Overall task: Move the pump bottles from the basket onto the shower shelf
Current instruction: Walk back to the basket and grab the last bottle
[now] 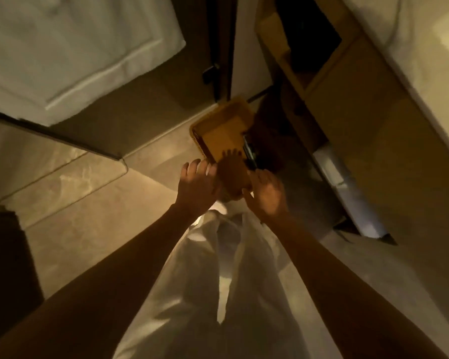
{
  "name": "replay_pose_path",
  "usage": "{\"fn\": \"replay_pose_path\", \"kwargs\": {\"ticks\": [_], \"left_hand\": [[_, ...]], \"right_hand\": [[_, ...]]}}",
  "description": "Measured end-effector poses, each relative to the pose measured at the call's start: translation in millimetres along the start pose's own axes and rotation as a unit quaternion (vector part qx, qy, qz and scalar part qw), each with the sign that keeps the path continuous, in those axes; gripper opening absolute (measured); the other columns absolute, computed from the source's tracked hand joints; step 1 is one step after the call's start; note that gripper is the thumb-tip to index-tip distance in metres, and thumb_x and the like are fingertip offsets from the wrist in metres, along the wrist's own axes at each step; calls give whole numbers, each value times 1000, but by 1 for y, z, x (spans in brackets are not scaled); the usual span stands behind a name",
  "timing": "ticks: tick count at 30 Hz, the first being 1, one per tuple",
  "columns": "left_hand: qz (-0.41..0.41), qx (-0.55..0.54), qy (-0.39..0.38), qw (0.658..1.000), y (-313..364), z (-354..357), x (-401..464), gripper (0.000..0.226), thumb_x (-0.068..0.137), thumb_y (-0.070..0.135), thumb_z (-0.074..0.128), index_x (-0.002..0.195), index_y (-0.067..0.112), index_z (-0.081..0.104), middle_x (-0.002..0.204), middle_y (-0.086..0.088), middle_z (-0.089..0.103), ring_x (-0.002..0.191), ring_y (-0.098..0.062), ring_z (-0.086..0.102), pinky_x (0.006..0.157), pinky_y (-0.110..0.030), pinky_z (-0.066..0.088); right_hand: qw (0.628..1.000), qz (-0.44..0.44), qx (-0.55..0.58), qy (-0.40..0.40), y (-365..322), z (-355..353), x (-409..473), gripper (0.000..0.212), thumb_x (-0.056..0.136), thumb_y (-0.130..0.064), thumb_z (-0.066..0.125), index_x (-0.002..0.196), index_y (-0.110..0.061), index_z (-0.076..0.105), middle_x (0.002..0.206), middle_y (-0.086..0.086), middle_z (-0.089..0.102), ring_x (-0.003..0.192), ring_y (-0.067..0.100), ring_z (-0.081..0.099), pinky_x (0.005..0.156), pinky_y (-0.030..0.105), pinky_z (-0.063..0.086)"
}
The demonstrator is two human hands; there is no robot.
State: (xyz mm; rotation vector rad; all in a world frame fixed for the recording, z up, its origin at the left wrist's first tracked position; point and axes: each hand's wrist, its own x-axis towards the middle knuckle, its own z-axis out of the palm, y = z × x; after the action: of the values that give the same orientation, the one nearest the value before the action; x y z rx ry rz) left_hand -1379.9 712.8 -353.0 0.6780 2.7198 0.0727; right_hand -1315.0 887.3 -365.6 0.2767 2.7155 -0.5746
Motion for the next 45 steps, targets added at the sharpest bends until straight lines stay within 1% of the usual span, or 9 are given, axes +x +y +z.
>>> {"fn": "replay_pose_path", "kwargs": {"ticks": [5,8,14,17,21,27,31,40,45], "left_hand": [[-121,-54,2,991,34,5,32,51,91,43,37,133,15,43,136,-13,48,127,-33,41,108,-48,26],[-157,-60,34,985,52,19,52,53,89,44,33,131,14,44,134,-14,51,125,-34,43,106,-48,29],[-183,-82,13,980,72,62,87,53,92,41,41,136,12,39,138,-15,48,129,-34,40,109,-50,28],[-204,-106,11,973,67,95,108,54,91,39,43,137,11,38,139,-16,46,130,-35,38,110,-51,27],[-229,-125,21,965,52,159,144,55,90,37,45,137,10,38,140,-17,45,131,-36,36,111,-51,25],[-213,-126,18,969,46,290,193,53,89,37,36,128,4,51,128,-21,56,117,-40,52,100,-52,39],[-188,-113,32,975,43,375,232,49,88,34,42,125,3,53,125,-22,59,113,-40,55,95,-52,45],[-192,-127,11,973,11,497,289,59,87,39,35,129,1,49,129,-28,53,118,-45,50,95,-55,40],[-228,-153,21,961,10,525,307,59,92,35,44,143,9,28,147,-18,37,133,-36,34,105,-49,29]], "right_hand": [[994,-92,-42,-33,34,-33,45,49,88,-36,46,132,-14,47,135,13,52,127,32,46,103,52,38],[988,-123,-85,-46,65,-38,72,49,90,-39,39,135,-19,41,141,10,45,133,27,39,109,50,33],[973,-167,-146,-60,113,-19,113,52,92,-37,38,137,-12,44,143,16,47,135,33,39,108,51,35],[966,-167,-170,-104,127,5,136,53,95,-35,42,144,-14,33,151,14,35,142,32,26,115,48,26],[956,-175,-194,-136,145,62,179,58,98,-37,36,149,-18,15,157,11,18,147,28,11,118,44,14],[957,-164,-184,-151,181,181,256,59,96,-37,38,148,-17,19,156,12,22,146,31,14,117,45,18],[954,-162,-210,-140,215,263,309,61,95,-37,40,149,-16,17,156,11,22,145,31,15,117,46,20],[952,-122,-254,-117,271,406,388,84,90,-36,56,150,-18,-1,159,15,-6,144,35,13,114,48,29],[981,26,-165,-102,275,432,415,96,88,-36,62,149,-6,-6,157,21,8,138,38,29,99,50,43]]}}
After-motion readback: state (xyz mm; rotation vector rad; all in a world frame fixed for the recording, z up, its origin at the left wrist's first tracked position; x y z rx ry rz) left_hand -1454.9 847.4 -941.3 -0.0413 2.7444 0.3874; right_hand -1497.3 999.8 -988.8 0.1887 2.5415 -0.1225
